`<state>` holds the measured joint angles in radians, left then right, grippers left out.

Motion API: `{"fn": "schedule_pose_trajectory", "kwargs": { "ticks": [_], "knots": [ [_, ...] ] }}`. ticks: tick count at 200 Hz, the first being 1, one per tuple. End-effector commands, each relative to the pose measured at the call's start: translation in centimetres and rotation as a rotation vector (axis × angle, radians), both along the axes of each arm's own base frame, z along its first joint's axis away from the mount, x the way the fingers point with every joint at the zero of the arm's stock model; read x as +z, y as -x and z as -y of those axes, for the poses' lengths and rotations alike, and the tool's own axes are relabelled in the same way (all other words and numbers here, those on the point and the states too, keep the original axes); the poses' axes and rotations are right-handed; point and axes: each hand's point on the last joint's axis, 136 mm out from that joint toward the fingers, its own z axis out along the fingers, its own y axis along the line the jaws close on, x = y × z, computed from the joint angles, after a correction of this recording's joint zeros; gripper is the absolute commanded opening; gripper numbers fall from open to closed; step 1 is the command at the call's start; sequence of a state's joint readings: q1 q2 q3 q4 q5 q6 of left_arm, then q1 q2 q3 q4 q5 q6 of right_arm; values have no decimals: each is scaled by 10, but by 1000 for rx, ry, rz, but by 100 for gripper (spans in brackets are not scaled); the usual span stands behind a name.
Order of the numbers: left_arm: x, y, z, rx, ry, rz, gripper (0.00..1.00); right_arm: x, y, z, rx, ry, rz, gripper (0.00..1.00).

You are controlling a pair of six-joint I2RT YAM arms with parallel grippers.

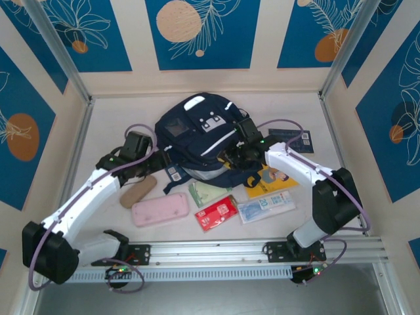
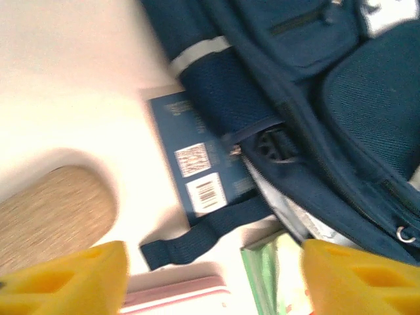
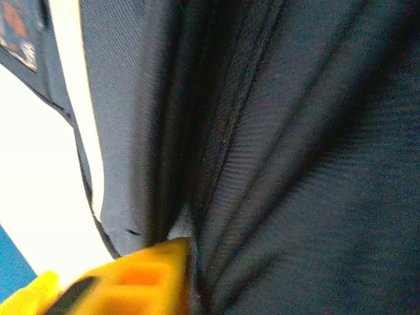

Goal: Pack the student bag
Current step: Unzip the student bag at the top-center of the table, then rotate the glasses case at the middle-left of the table.

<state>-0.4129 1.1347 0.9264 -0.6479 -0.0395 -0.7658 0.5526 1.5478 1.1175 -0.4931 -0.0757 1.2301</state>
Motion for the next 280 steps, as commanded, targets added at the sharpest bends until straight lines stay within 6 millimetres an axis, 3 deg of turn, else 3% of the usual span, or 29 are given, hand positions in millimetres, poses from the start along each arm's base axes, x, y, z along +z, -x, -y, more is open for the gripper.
{"fn": "schedule_pose_trajectory", "kwargs": {
  "ticks": [1, 17, 45, 65, 87, 101, 122, 147, 170, 188, 207, 222, 254, 280],
  "knots": [
    [-14, 19, -41, 191, -49, -61, 82, 9, 1, -2, 28, 42, 33, 40],
    [-18, 20, -53, 258, -41, -68, 90, 11, 4, 1, 23, 56, 37, 47],
    [-33, 27, -70, 404, -28, -184, 93, 15, 10, 6, 22, 70, 41, 52],
    [-52, 27, -61, 460, 72, -278, 96, 18, 13, 8, 19, 67, 58, 57],
    [-58, 16, -57, 445, 104, -243, 96, 20, 15, 14, 20, 87, 81, 59],
    [-55, 5, -61, 354, 26, -181, 92, 22, 15, 16, 35, 90, 109, 59],
    [-51, 1, -86, 283, -206, -175, 93, 23, 16, 19, 44, 92, 133, 59],
    [-57, 12, -121, 303, -446, -255, 98, 21, 16, 21, 45, 87, 143, 63],
    [-71, 31, -134, 369, -470, -330, 100, 21, 15, 19, 46, 60, 141, 63],
    [-82, 50, -134, 442, -406, -387, 99, 22, 15, 20, 49, 57, 141, 64],
    [-90, 73, -128, 536, -305, -440, 100, 20, 17, 22, 45, 63, 138, 75],
    [-91, 85, -121, 617, -210, -442, 100, 19, 18, 23, 40, 58, 137, 76],
    [-96, 87, -101, 707, 14, -398, 100, 14, 19, 22, 34, 40, 122, 77],
    [-105, 76, -90, 704, 91, -378, 100, 14, 20, 19, 35, 20, 116, 77]
  ]
}}
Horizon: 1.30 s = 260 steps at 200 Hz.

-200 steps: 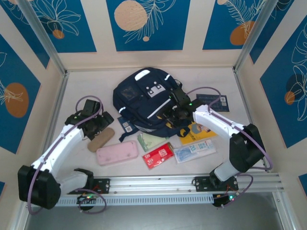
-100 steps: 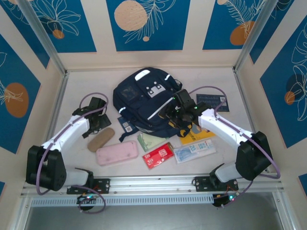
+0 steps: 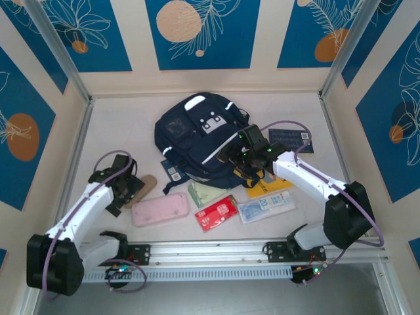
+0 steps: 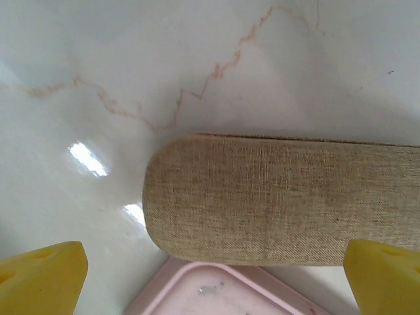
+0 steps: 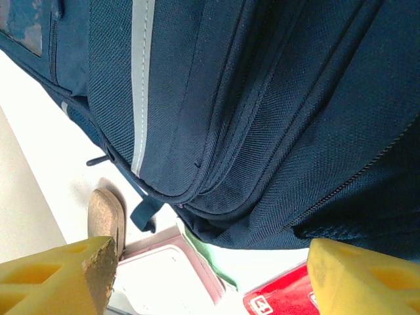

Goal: Pack the student bag
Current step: Rotate the glasses case at the middle-left of the table.

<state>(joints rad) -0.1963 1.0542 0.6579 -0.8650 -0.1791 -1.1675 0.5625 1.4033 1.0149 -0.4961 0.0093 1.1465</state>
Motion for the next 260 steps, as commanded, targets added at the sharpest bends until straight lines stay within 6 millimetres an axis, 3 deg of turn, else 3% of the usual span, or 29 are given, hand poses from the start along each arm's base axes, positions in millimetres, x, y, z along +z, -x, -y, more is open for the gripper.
{"fn": "schedule_pose_trajectory", "kwargs": {
  "ticks": [1, 56, 147, 232, 260],
  "knots": [
    [-9, -10, 19, 93, 142, 38, 100, 5, 3, -4, 7, -45, 1, 77],
    [-29, -22, 28, 156, 218, 81, 100, 4, 3, -10, 15, -77, -9, 77],
    [-19, -47, -13, 213, 158, 150, 100, 3, 5, -25, 48, -131, -26, 76],
    [-26, -89, -5, 195, 232, 127, 100, 1, 5, -34, 71, -131, -37, 76],
    [-31, -94, -4, 194, 247, 94, 100, -1, 7, -33, 70, -127, -44, 75]
  ]
}}
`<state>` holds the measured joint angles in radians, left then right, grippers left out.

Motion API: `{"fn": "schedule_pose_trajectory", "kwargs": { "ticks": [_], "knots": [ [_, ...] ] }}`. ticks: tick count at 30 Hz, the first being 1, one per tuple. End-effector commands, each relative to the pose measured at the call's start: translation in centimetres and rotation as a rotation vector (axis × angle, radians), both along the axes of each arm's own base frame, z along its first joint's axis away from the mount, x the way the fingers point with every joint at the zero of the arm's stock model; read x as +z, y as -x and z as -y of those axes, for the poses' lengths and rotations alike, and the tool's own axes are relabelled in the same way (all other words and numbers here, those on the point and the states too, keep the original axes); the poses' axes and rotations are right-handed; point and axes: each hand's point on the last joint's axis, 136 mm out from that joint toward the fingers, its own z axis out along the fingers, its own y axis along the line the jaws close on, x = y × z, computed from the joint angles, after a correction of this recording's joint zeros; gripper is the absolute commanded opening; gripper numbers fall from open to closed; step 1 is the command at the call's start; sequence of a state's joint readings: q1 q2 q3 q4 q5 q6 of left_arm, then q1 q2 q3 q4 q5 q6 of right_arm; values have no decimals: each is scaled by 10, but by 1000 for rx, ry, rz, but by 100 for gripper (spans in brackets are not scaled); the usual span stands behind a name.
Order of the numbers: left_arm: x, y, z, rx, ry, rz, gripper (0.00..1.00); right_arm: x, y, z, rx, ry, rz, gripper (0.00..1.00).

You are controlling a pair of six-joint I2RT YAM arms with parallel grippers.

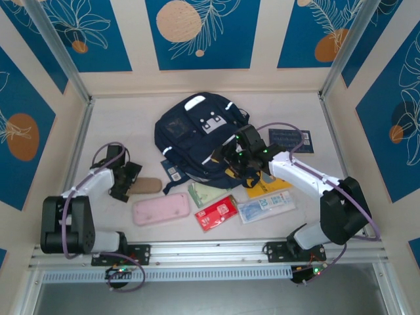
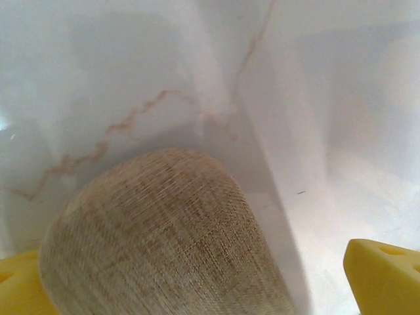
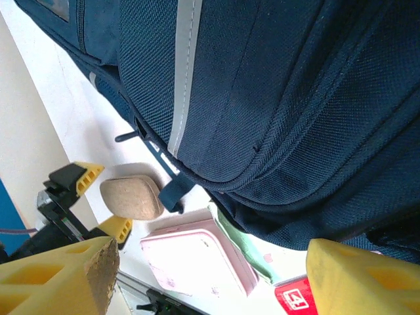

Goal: Pack the student bag
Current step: Rotate the glasses case at the middle-left of the table, then pick up the glasses case from the middle-left of the table.

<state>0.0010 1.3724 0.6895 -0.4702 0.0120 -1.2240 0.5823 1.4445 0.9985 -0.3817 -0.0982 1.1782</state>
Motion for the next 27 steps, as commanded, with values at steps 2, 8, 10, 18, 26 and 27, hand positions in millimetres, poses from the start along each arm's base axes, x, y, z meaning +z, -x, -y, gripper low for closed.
{"fn": "schedule_pose_trajectory", "kwargs": {
  "ticks": [2, 8, 10, 18, 26, 27],
  "knots": [
    [2, -12, 5, -17, 52, -1, 100, -1, 6, -4, 12, -10, -29, 75],
    [-1, 5, 8, -67, 48, -83, 99, -5, 6, 1, -9, 10, -29, 75],
    [-2, 10, 7, -78, 43, -109, 98, -7, 5, 2, -16, 17, -34, 74],
    [-7, 23, 1, -156, -26, -273, 92, -14, 6, 6, -47, 98, -37, 69],
    [-18, 4, 17, -174, 43, -231, 72, -17, 8, 2, -33, 98, -38, 67],
    [-18, 0, 18, -173, 49, -219, 69, -17, 8, 1, -29, 98, -36, 67]
  ]
}}
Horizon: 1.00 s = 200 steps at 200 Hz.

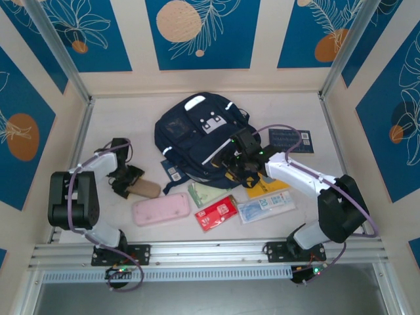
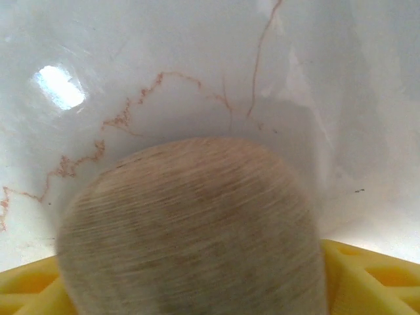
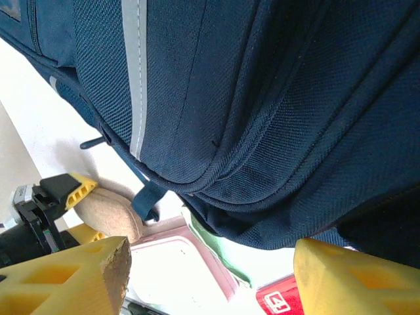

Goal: Pack the student bag
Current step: Pick up the glasses case from the middle-left of the table.

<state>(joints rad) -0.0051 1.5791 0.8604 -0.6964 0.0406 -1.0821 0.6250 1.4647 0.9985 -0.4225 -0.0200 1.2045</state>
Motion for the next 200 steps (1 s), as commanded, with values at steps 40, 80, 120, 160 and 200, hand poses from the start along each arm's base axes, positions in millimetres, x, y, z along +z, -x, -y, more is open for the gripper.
{"fn": "schedule_pose_trajectory", "kwargs": {
  "ticks": [40, 80, 120, 160, 200],
  "knots": [
    [15, -29, 12, 4, 60, 89, 56, 1, 0, -4, 12, 18, 8, 66],
    [53, -39, 13, 40, 73, 200, 52, 13, -3, -7, 68, 3, 84, 65],
    [98, -38, 37, 54, 199, 324, 51, 47, -4, -19, 230, -81, 336, 57],
    [154, -34, 82, -41, 313, 482, 51, 91, 14, -41, 438, -263, 567, 54],
    [184, -27, 115, -102, 387, 551, 51, 110, 30, -61, 527, -424, 616, 69]
  ]
}}
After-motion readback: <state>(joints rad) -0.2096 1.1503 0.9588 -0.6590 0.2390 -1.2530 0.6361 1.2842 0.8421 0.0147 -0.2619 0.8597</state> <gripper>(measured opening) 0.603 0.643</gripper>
